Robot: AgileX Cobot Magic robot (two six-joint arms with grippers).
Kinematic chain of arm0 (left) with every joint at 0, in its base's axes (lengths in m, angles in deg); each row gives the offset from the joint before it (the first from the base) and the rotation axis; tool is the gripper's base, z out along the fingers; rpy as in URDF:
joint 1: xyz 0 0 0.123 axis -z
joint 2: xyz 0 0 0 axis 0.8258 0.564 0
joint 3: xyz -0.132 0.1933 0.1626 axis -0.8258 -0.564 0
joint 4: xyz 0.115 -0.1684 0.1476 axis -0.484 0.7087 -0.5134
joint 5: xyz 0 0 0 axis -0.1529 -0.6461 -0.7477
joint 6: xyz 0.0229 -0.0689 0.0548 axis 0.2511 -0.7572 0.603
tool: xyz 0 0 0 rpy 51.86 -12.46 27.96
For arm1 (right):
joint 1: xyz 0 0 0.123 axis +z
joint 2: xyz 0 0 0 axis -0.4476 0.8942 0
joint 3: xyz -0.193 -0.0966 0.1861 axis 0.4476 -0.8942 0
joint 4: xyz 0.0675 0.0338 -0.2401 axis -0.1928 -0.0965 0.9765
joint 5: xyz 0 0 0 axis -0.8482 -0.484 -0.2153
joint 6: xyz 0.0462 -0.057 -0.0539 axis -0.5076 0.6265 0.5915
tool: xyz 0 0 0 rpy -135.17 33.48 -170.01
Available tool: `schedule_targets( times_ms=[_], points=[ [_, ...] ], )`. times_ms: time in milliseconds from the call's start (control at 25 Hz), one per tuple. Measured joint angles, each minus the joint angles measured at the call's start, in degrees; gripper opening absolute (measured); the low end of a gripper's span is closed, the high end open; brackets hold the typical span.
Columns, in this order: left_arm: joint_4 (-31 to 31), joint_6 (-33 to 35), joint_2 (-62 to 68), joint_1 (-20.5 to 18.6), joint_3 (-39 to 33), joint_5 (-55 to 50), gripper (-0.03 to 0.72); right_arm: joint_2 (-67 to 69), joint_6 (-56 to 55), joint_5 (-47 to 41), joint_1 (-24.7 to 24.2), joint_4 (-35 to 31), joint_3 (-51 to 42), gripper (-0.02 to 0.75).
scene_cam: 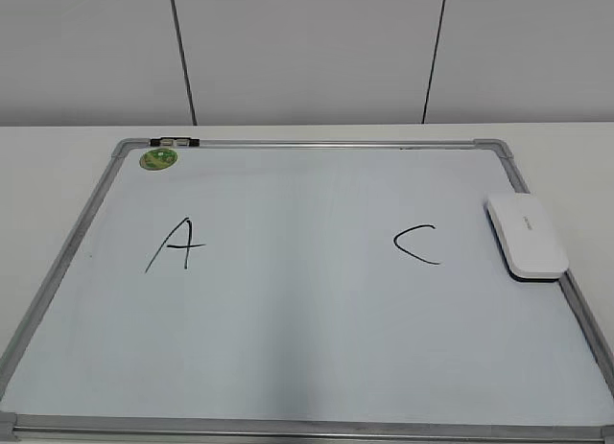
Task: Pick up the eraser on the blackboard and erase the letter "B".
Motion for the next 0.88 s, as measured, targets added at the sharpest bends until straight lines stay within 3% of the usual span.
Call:
schedule_targets(
  times_ms=[280,880],
  points=[
    [0.00,0.00,-0.14,0.00,0.00,-0.12,0.331,-2.21,0.00,-0.12,-3.26,0.13,0.00,0.591],
    [0.00,0.00,-0.14,0.00,0.00,-0.12,0.296,-2.21,0.00,-0.12,-3.47,0.24,0.00,0.591]
  ],
)
